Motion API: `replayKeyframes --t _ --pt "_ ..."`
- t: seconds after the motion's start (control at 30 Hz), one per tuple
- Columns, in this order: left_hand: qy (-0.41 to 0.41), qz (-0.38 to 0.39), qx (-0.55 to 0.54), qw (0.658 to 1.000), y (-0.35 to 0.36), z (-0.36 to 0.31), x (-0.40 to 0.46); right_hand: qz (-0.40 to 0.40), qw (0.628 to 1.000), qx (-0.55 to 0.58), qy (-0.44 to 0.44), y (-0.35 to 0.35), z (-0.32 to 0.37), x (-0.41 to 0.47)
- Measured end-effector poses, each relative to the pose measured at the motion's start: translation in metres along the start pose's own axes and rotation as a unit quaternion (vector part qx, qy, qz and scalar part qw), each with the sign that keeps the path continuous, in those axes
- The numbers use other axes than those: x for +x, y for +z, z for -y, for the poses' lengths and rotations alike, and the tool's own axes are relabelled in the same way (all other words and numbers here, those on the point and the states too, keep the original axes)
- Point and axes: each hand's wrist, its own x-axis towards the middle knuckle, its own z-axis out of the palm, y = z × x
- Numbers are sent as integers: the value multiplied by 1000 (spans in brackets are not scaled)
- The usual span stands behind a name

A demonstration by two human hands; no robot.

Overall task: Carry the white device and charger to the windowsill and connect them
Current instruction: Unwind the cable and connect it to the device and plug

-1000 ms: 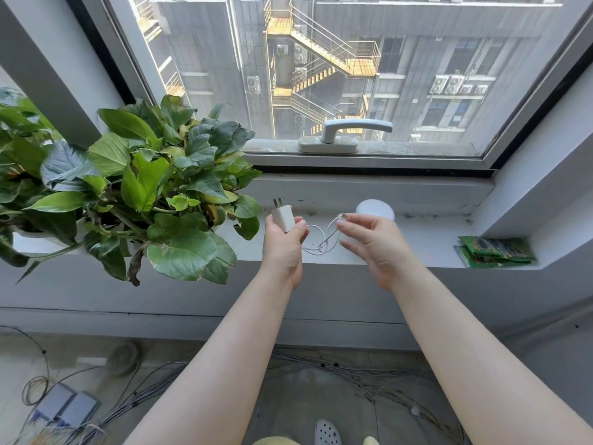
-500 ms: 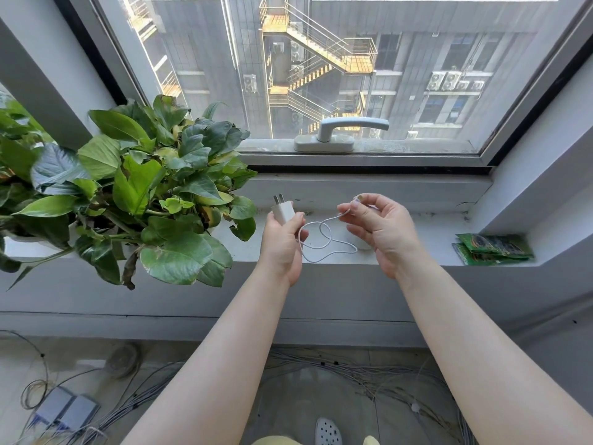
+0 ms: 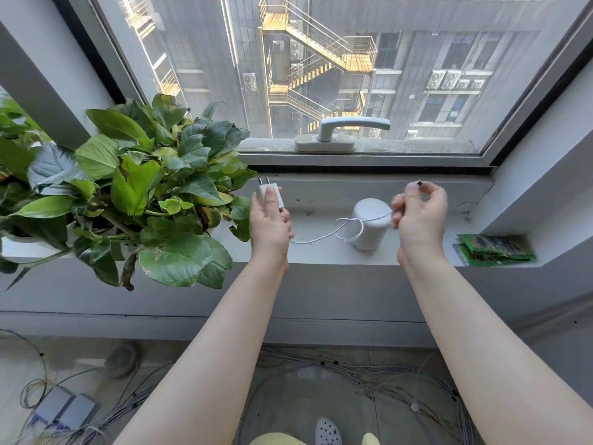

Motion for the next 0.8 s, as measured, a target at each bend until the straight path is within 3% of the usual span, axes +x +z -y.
replayKeyframes --t 0.13,0.27,0.33,0.43,0.53,0.7,0.8 --pt "69 -41 225 971 -10 2 0 -138 988 48 -57 -24 8 20" --pt "178 -55 371 910 -5 -4 -12 -174 977 76 -98 -38 25 33" --pt "178 -45 365 913 0 -5 -13 -133 985 77 -79 -37 30 32" --pt "69 37 210 974 11 -2 -11 -29 996 83 -6 -21 26 22" --pt "-18 120 83 989 21 2 -18 50 981 160 93 1 19 6" --pt "-66 191 124 972 19 12 -23 99 951 240 170 26 18 -13" --pt "-63 165 159 971 18 14 -23 118 930 270 220 34 18 -18"
